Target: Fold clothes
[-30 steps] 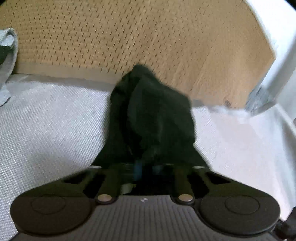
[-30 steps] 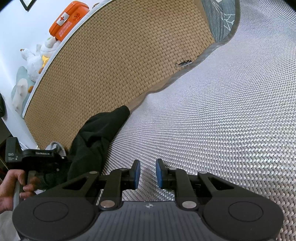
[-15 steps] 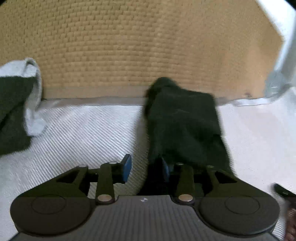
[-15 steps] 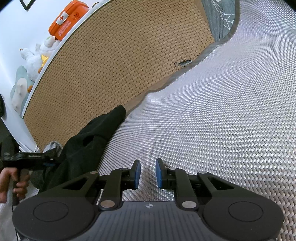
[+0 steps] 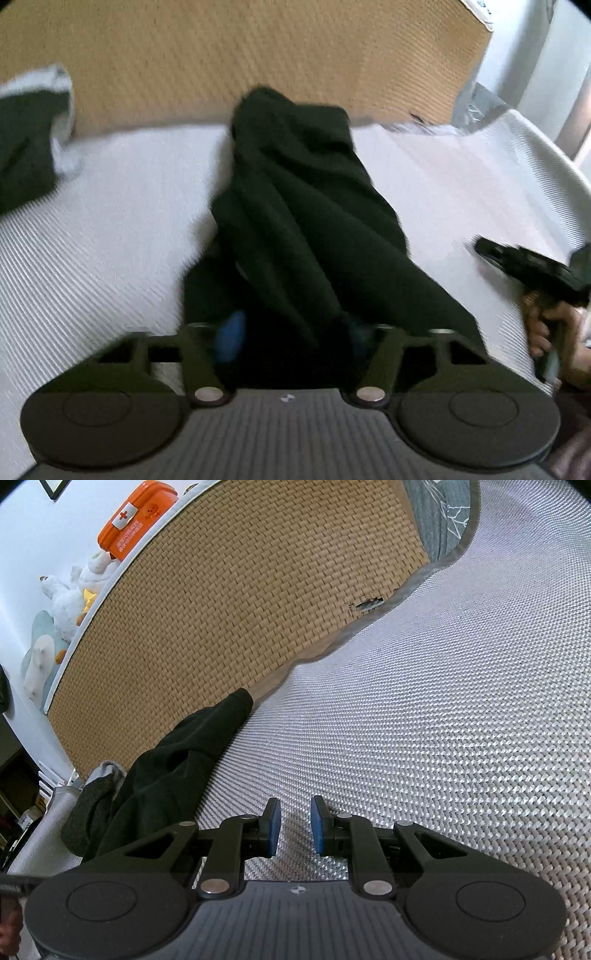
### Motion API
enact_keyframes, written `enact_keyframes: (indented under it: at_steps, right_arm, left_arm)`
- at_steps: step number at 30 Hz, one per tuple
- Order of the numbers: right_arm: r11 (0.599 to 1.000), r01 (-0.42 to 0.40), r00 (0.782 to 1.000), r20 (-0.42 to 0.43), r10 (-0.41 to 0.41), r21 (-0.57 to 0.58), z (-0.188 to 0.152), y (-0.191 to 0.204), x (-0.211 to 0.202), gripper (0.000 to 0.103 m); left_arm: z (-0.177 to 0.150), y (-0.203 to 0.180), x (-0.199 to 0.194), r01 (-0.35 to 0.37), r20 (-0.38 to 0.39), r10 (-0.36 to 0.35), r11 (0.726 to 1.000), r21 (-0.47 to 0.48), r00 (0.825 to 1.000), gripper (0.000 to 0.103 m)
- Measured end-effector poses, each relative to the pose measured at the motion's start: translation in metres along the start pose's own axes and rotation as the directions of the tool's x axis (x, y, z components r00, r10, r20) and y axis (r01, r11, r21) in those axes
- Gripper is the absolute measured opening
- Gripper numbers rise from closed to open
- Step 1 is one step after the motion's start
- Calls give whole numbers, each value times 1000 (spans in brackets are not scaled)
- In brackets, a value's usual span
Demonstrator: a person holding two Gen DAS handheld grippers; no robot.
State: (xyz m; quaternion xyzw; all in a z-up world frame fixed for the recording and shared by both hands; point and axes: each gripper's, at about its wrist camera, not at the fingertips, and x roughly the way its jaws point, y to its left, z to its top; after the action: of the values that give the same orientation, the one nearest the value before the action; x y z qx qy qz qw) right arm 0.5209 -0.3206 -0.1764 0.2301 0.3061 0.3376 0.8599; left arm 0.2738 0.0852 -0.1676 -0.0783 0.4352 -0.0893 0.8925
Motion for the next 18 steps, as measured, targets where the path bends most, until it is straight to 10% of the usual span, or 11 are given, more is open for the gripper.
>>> enact_keyframes:
  at_steps: [10, 13, 18]
  right_arm:
    - [1000, 11, 1000, -4, -11, -9, 1, 0, 1, 16]
    - [1000, 12, 1000, -8, -12, -8, 2, 0, 1, 14]
    - [1000, 13, 1000, -13, -13, -6, 2, -3, 2, 10]
  left_arm:
    - [-23, 30, -40, -98, 40, 102, 991, -90, 994, 9]
    - [-29, 35, -46, -18, 63, 31, 980, -199, 998, 26]
    - [-41, 13, -41, -11, 0, 11, 996, -88, 1000, 56]
